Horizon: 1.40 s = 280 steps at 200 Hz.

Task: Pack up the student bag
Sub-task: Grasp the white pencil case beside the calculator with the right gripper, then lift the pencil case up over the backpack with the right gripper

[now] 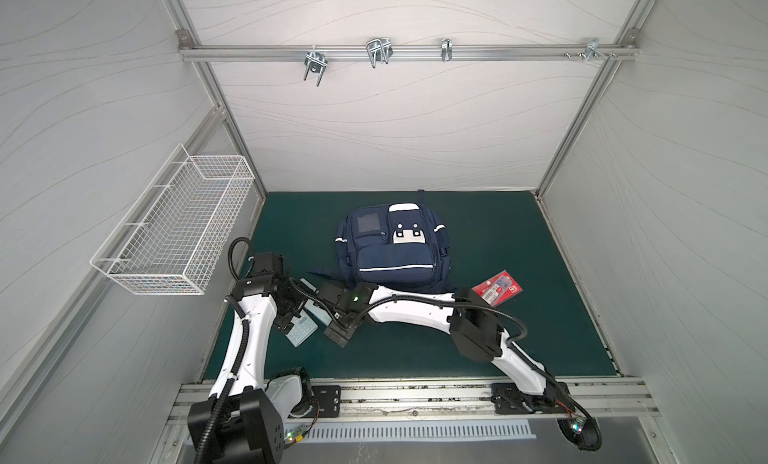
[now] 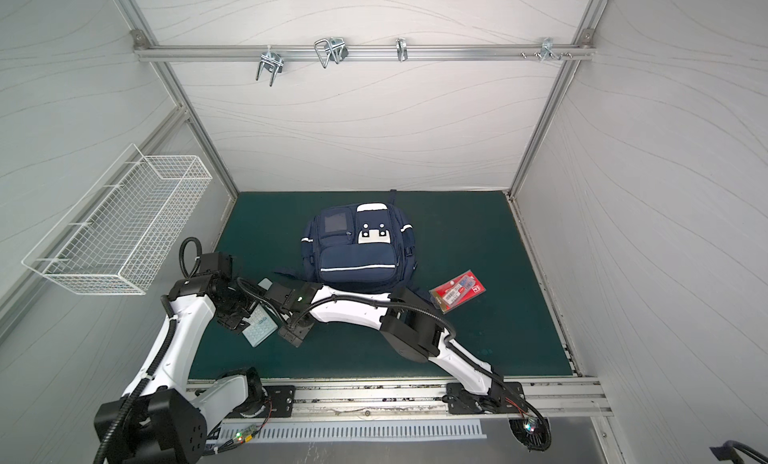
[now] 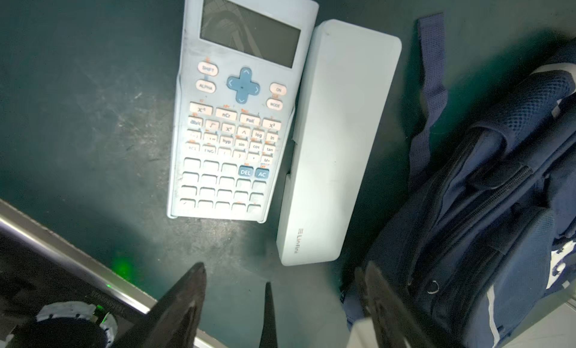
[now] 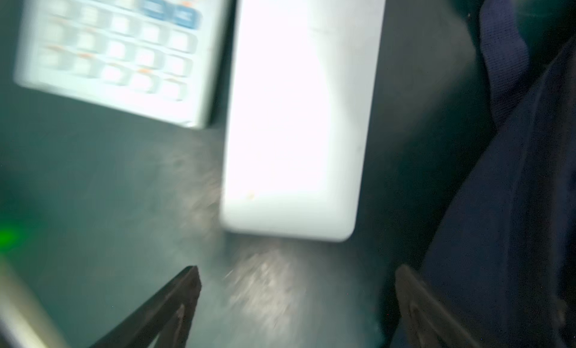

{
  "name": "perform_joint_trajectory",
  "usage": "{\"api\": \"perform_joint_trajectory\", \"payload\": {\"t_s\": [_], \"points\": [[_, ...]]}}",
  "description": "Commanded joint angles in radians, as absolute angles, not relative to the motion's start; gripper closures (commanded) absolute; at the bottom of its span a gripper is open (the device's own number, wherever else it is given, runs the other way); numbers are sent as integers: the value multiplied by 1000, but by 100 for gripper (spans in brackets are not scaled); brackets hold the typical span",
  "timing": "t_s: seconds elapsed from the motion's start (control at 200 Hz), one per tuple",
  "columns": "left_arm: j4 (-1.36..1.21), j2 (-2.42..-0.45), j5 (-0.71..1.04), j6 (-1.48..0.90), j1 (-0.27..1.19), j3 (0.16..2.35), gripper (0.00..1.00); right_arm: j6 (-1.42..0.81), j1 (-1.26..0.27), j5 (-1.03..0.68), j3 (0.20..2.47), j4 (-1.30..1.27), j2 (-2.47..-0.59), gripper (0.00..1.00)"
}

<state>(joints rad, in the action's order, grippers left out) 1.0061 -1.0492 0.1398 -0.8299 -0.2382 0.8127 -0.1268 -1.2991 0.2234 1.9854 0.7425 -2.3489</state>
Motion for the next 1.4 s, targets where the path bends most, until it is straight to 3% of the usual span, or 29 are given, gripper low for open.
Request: {"api": "perform_joint_trajectory", "payload": {"t_s": [0.0,0.31,0.45,0.68,0.825,0.986,1.226,1.396], "points": [[1059,-1033,192,-795,-248,790,19,-87,-1283,242,2031,785,-2382,1],[1036,-1033,251,-811,-248,718,19,-100,-1250,41,2092,747,-2455,1],[1042,-1042,239,-808,-248,725,19,-112,-1235,29,2125,740,-2488,2],[1057,-1068,184,-798,-261,757,19,-106,-1224,49,2101,711,-2479,33],[1028,-1067,237,-816,-268,797,19,-101,-1215,60,2033,664,-2406,43],[911,-1027,419,-893,-267,818,19,-128,-1202,70,1984,665,-2272,51],[755,-1024,621,-988,-249,826,20,-273,-1132,25,1817,686,-2011,55],[566,-1048,705,-1092,-142,849,18,-338,-1111,20,1660,710,-1845,58]]}}
